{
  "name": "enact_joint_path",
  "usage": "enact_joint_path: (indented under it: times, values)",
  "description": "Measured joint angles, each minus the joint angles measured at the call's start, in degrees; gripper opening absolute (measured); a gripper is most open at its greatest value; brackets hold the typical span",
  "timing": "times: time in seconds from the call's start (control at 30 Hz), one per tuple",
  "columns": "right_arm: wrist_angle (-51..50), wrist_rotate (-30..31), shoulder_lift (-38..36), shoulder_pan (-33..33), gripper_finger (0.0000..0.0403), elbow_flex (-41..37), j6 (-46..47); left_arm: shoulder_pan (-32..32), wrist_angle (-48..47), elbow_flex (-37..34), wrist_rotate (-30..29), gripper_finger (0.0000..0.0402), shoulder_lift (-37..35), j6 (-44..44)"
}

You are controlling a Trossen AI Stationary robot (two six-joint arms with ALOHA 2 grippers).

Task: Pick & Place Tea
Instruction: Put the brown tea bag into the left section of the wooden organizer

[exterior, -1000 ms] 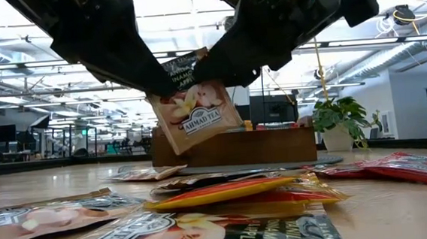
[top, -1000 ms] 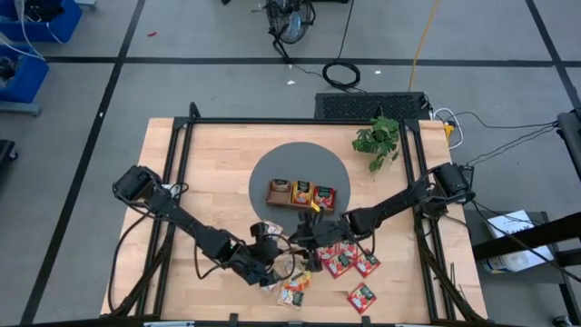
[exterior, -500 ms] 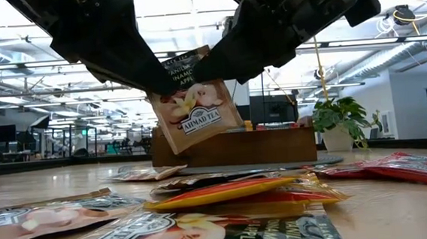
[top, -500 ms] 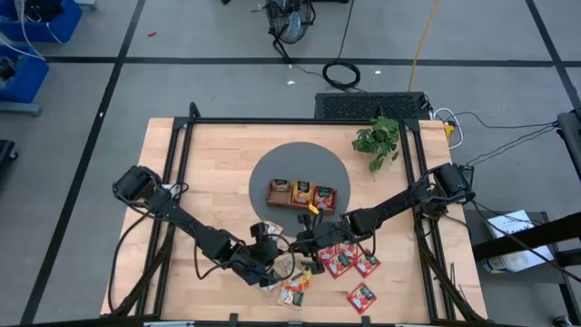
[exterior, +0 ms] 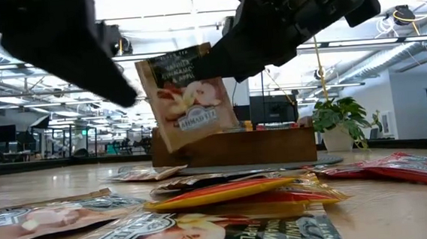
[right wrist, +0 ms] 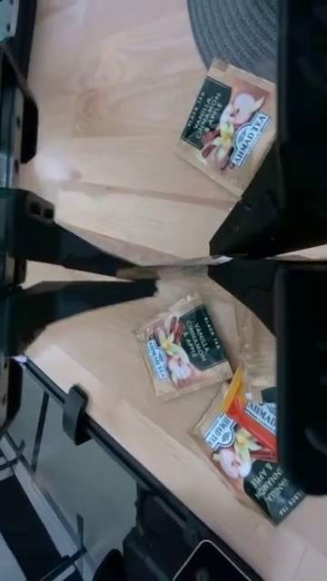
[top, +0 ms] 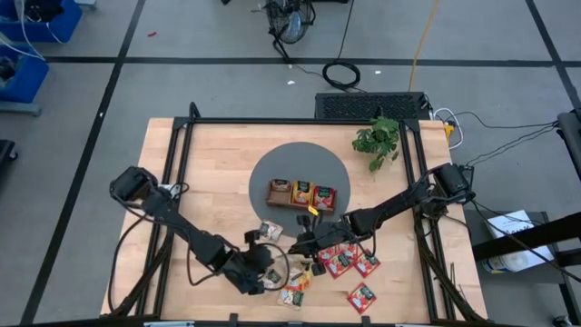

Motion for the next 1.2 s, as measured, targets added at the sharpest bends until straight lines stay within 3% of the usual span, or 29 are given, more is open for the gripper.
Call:
enact_joint_path:
  times: [0.3,0.47,0.63,0.87,1.2]
  values:
    - [2.2,1.5,-3.5,-2.9,0.0000,0.0,-2.9,-10.3,-10.0,-1.2,-9.1,0.0021,-0.6,-20.5]
    - [5.5,3.3,-7.8,-8.9,0.0000,-0.1,-6.2,-19.2,-9.9,-3.5,-24.7,0.0021,-0.2,-30.3]
    - [14.7,2.9,-8.1,-15.7,0.0000,-0.5,-2.5,-23.2,-8.5,-5.3,-34.3,0.0021,0.0,-32.6]
    - [32.3,3.3,-3.0,-21.2,0.0000,-9.3,5.4,-23.5,-6.9,-6.8,-34.9,0.0021,0.0,-32.5]
    - [30.1,6.9,-0.4,-21.4,0.0000,-10.9,4.5,-21.7,-7.0,-6.8,-35.7,0.0021,0.0,-30.6]
